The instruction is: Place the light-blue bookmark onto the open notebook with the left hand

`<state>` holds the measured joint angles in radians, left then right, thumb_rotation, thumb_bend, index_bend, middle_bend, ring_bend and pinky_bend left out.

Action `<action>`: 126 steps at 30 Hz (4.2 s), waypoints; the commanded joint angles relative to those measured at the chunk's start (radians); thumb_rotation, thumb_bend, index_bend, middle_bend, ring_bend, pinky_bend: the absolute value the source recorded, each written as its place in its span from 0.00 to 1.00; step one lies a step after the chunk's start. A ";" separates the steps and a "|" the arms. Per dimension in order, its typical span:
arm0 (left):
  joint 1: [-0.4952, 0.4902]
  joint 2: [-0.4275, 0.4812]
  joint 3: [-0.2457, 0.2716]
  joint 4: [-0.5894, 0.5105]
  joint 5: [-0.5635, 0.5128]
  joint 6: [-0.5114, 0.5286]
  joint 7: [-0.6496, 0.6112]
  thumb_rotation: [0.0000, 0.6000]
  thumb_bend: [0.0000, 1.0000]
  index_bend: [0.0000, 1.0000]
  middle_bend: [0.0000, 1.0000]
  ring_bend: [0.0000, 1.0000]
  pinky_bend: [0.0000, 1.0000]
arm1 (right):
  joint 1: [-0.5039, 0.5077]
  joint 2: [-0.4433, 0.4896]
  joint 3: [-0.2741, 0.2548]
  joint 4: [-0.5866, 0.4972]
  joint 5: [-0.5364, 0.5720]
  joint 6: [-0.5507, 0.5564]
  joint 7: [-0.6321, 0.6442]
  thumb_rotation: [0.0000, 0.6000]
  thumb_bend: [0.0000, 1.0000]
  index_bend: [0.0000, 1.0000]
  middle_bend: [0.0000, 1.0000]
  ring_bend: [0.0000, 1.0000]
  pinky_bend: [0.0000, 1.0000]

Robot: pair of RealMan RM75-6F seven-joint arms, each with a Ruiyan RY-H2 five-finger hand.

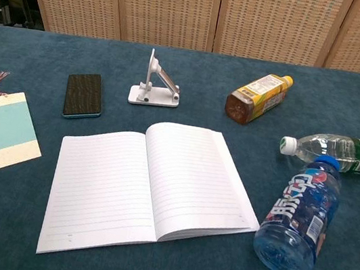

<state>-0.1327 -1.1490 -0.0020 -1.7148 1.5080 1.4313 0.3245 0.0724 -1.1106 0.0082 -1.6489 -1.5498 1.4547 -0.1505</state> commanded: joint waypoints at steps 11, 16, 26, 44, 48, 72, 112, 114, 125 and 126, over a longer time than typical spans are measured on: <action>0.002 0.000 -0.001 0.001 0.005 0.007 -0.001 1.00 0.21 0.00 0.00 0.00 0.00 | 0.000 -0.003 -0.003 -0.001 -0.006 -0.002 -0.008 1.00 0.00 0.00 0.00 0.00 0.00; 0.001 -0.002 -0.002 0.003 0.004 0.004 -0.002 1.00 0.21 0.00 0.00 0.00 0.00 | 0.000 -0.004 -0.003 -0.001 -0.003 -0.004 -0.011 1.00 0.00 0.00 0.00 0.00 0.00; -0.002 -0.003 -0.003 0.010 0.000 -0.003 -0.010 1.00 0.21 0.00 0.00 0.00 0.00 | 0.003 -0.008 -0.002 -0.005 0.002 -0.013 -0.027 1.00 0.00 0.00 0.00 0.00 0.00; -0.048 0.006 -0.014 0.061 0.063 -0.029 -0.106 1.00 0.21 0.00 0.00 0.00 0.00 | 0.007 -0.014 0.004 0.003 0.022 -0.024 -0.028 1.00 0.00 0.00 0.00 0.00 0.00; -0.098 0.053 -0.015 0.085 0.103 -0.082 -0.170 1.00 0.21 0.00 0.00 0.00 0.00 | 0.006 -0.012 0.008 0.001 0.023 -0.020 -0.024 1.00 0.00 0.00 0.00 0.00 0.00; -0.348 0.048 0.062 0.441 0.279 -0.327 -0.470 1.00 0.22 0.00 0.00 0.00 0.00 | 0.006 -0.022 0.018 0.014 0.031 -0.010 -0.026 1.00 0.00 0.00 0.00 0.00 0.00; -0.519 -0.083 0.124 0.542 0.280 -0.476 -0.393 1.00 0.22 0.19 0.00 0.00 0.00 | 0.012 -0.043 0.029 0.036 0.047 -0.013 -0.033 1.00 0.00 0.00 0.00 0.00 0.00; -0.521 -0.091 0.126 0.548 0.283 -0.471 -0.378 1.00 0.22 0.19 0.00 0.00 0.00 | 0.012 -0.044 0.030 0.036 0.049 -0.012 -0.033 1.00 0.00 0.00 0.00 0.00 0.00; -0.533 -0.108 0.138 0.570 0.275 -0.476 -0.355 1.00 0.23 0.20 0.00 0.00 0.00 | 0.013 -0.046 0.030 0.036 0.050 -0.012 -0.036 1.00 0.00 0.00 0.00 0.00 0.00; -0.534 -0.110 0.140 0.571 0.275 -0.476 -0.353 1.00 0.23 0.20 0.00 0.00 0.00 | 0.013 -0.046 0.030 0.036 0.050 -0.012 -0.036 1.00 0.00 0.00 0.00 0.00 0.00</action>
<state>-0.6665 -1.2582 0.1370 -1.1446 1.7827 0.9552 -0.0291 0.0850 -1.1566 0.0383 -1.6127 -1.4997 1.4427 -0.1870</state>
